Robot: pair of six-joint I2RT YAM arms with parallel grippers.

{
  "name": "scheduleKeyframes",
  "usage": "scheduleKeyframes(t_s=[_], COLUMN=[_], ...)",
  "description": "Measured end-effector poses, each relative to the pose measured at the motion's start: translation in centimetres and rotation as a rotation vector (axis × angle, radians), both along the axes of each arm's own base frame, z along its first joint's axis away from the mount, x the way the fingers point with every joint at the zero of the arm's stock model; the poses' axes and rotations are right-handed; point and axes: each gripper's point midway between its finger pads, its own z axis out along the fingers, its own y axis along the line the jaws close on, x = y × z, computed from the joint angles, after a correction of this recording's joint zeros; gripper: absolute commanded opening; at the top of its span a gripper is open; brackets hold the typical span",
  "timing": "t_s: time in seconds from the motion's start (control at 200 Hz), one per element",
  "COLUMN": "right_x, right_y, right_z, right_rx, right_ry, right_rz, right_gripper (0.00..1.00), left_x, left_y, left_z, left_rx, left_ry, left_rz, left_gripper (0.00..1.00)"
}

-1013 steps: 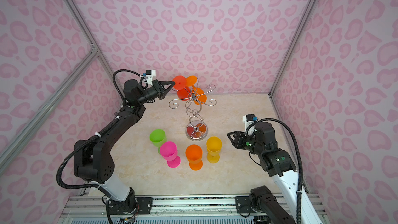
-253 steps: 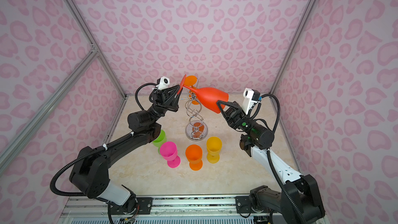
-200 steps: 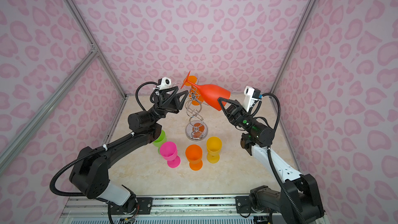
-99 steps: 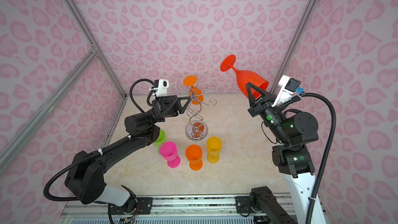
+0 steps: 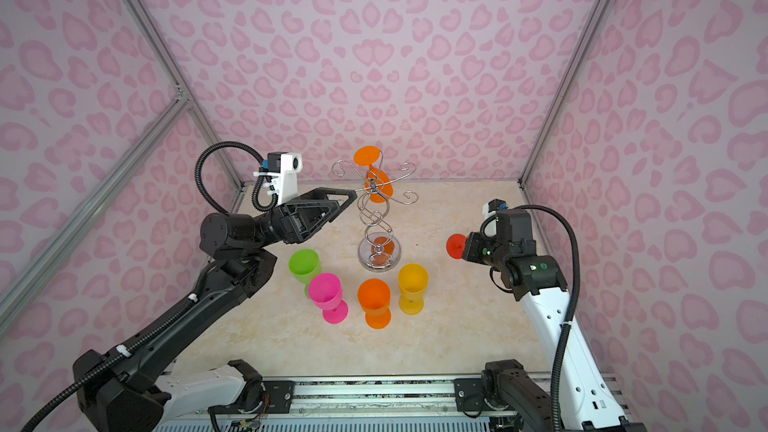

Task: Take the wine glass off the wine glass rack
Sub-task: 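Lower the red glass to the table with the right gripper while the left draws back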

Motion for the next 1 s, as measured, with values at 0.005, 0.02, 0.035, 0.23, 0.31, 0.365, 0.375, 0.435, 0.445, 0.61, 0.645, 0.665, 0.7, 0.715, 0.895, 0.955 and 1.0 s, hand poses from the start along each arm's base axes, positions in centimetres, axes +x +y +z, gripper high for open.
scheduleKeyframes(t_s=[0.005,0.02,0.035,0.23,0.31,0.365,0.375,0.435,0.445,0.61,0.645,0.665,0.7,0.715,0.895,0.955,1.0], right_x=[0.0,0.0,0.0,0.0,0.0,0.1,0.1,0.3,0.3,1.3,1.5,1.6,1.8,1.9,2.4,2.6,2.8], right_y=[0.1,0.4,0.6,3.8,4.9,5.4,5.5,6.1,6.2,7.3,7.3,7.4,7.5,7.5,8.4,8.7,8.8], right_z=[-0.1,-0.4,-0.6,-3.7,-4.9,-5.6,-5.7,-6.2,-6.3,-7.0,-7.2,-7.3,-7.5,-7.6,-8.1,-8.0,-8.0], right_rx=[-0.001,-0.004,-0.007,-0.08,-0.104,-0.128,-0.131,-0.146,-0.147,-0.186,-0.198,-0.204,-0.217,-0.222,-0.254,-0.268,-0.275], right_ry=[0.004,0.011,0.018,0.106,0.14,0.157,0.16,0.174,0.175,0.19,0.193,0.196,0.2,0.202,0.214,0.209,0.208], right_rz=[0.006,0.016,0.026,0.152,0.192,0.206,0.209,0.225,0.226,0.253,0.255,0.257,0.257,0.259,0.278,0.279,0.283], right_gripper=[0.0,0.0,0.0,0.0,0.0,0.0,0.0,0.0,0.0,0.0,0.0,0.0,0.01,0.01,0.05,0.06,0.06], left_x=[0.0,0.0,0.1,0.6,1.0,1.1,1.1,1.2,1.2,1.4,1.4,1.4,1.3,1.3,1.1,1.1,1.1], left_y=[0.0,0.0,0.0,-0.1,-0.2,-0.3,-0.3,-0.4,-0.4,-0.5,-0.5,-0.4,-0.4,-0.4,-0.2,-0.2,-0.2], left_z=[0.0,-0.1,-0.1,-1.4,-1.9,-2.2,-2.2,-2.4,-2.5,-2.9,-2.9,-2.9,-2.9,-2.8,-2.8,-2.9,-2.9], left_rx=[0.001,0.007,0.015,0.086,0.104,0.116,0.117,0.125,0.126,0.141,0.143,0.144,0.144,0.144,0.147,0.15,0.152], left_ry=[0.0,-0.003,-0.005,-0.002,0.005,0.012,0.012,0.018,0.019,0.023,0.026,0.026,0.021,0.021,0.015,0.016,0.013], left_rz=[0.002,0.009,0.017,0.072,0.085,0.088,0.089,0.091,0.091,0.099,0.099,0.099,0.102,0.103,0.107,0.108,0.11], left_gripper=[0.76,0.76,0.76,0.76,0.76,0.76,0.76,0.76,0.76,0.76,0.76,0.76,0.76,0.76,0.76,0.76,0.76])
